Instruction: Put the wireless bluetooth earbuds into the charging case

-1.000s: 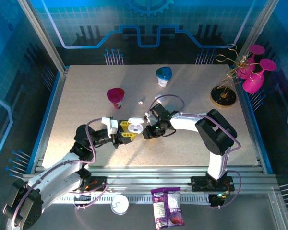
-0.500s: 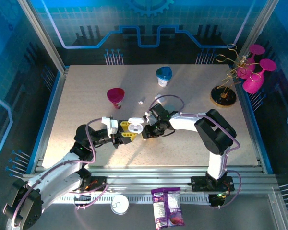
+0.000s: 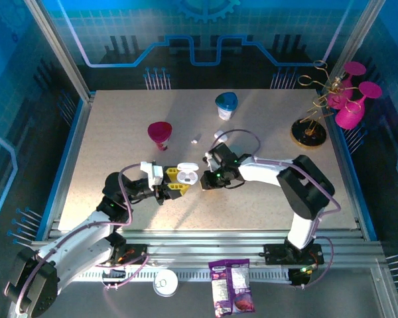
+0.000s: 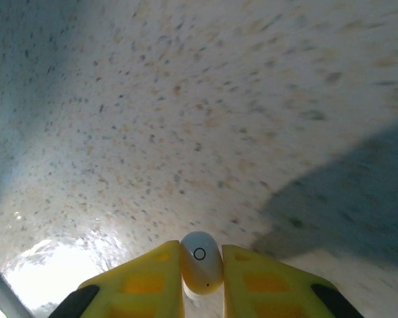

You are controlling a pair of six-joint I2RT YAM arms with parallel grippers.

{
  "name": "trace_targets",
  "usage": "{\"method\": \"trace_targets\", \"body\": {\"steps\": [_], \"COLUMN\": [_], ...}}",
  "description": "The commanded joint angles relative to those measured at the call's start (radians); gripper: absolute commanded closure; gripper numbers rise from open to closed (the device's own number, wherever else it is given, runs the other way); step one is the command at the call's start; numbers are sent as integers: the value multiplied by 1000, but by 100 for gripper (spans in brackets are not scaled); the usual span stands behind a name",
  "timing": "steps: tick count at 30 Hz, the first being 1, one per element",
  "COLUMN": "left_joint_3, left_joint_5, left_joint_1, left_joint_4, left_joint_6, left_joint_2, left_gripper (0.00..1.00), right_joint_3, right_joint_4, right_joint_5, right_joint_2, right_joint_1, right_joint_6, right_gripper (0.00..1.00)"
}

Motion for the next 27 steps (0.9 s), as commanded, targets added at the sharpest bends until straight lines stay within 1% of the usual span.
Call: {"method": "trace_targets", "body": {"steps": [1,4,7,10,13,17,22,27], "left_joint_3": [-6,0,6,13,21,28,32,29], "left_joint_5": [2,5,10,12,17,23,27,21], "left_joint_1": [4,4,4,4,5,3,3,3], "left_joint_4": [31,38,50,59,62,64,72,91], "left_joint_6": [5,7,4,0,-4,-6,-8,4], "left_joint_2": [8,20,36,49,61,76,96,132], "left_gripper": [74,75,75,75,75,75,75,75], "right_joint_3": [-46,-71,-74,-67,-64,-54,-14,-2], "right_joint_4": [-40,-98,-175,-234,-267,-309,-386,-412], "right_joint_5": [260,467,632,740,807,856,880,883], "right_joint_2": [-133,-207,-255,-287,-311,-328,-326,-345], "right_joint_1": [10,14,18,21,26,32,38,43], "right_joint_6": [75,157,216,259,288,337,387,404], "right_gripper": [83,85,86,87,88,89,89,89]}}
